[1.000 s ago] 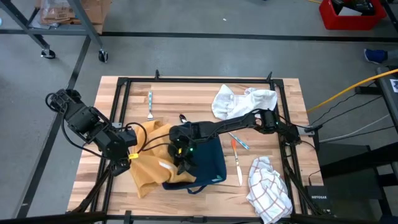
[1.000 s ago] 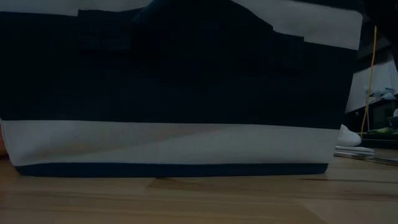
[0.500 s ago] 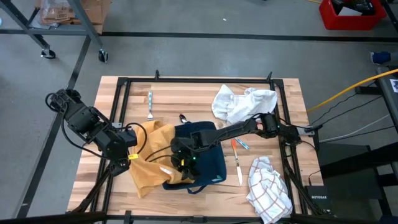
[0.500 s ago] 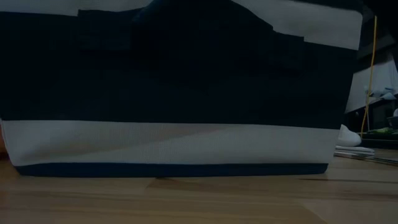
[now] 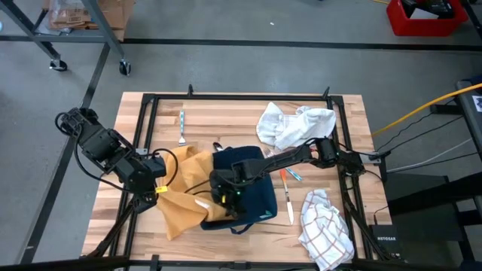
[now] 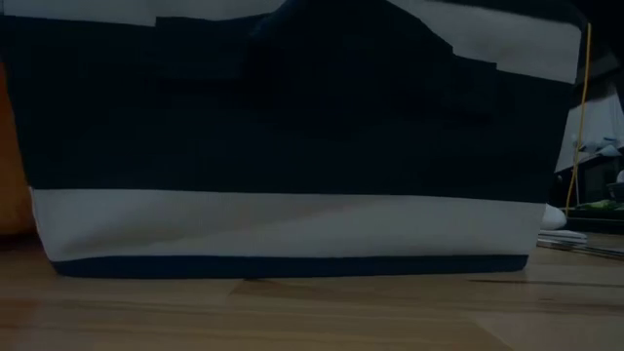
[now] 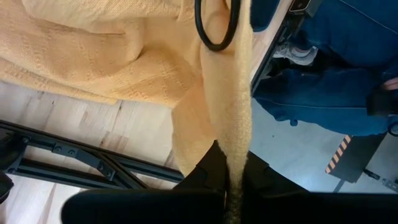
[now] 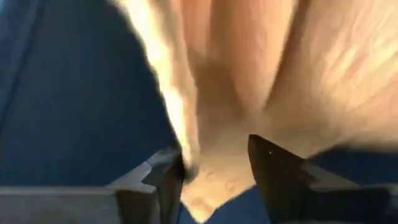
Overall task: Fold towel
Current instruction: Fold the yellow towel
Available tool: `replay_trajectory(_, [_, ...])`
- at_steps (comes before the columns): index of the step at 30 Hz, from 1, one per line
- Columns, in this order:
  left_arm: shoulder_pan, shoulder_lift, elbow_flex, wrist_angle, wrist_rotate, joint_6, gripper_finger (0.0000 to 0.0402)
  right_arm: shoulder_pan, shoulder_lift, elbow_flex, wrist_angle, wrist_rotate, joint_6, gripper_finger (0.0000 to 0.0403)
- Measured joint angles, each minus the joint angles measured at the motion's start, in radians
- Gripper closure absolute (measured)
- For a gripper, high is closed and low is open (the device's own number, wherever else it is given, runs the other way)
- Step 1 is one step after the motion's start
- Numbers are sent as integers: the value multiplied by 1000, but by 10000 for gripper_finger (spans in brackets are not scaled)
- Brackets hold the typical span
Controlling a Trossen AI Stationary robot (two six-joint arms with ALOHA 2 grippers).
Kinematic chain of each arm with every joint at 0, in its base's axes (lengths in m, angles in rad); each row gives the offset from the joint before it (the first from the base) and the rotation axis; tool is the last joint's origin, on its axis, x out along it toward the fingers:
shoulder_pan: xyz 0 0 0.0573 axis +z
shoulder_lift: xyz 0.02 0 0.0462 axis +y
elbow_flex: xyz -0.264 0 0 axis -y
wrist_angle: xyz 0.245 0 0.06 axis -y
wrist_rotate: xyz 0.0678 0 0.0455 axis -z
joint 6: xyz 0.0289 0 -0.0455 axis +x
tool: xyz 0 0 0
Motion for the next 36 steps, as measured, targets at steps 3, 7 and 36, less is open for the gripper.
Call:
replay_trajectory(3, [0,0,0,0,0,0,402,0,0,0,6,0,-23,291])
replay_trajectory(7, [0,0,0,0,0,0,402,0,0,0,7,0,-62,384])
replay_trajectory(36, [-2,-2,0,0,-145,110,401,-59,-239,1,-201,590,-231,400])
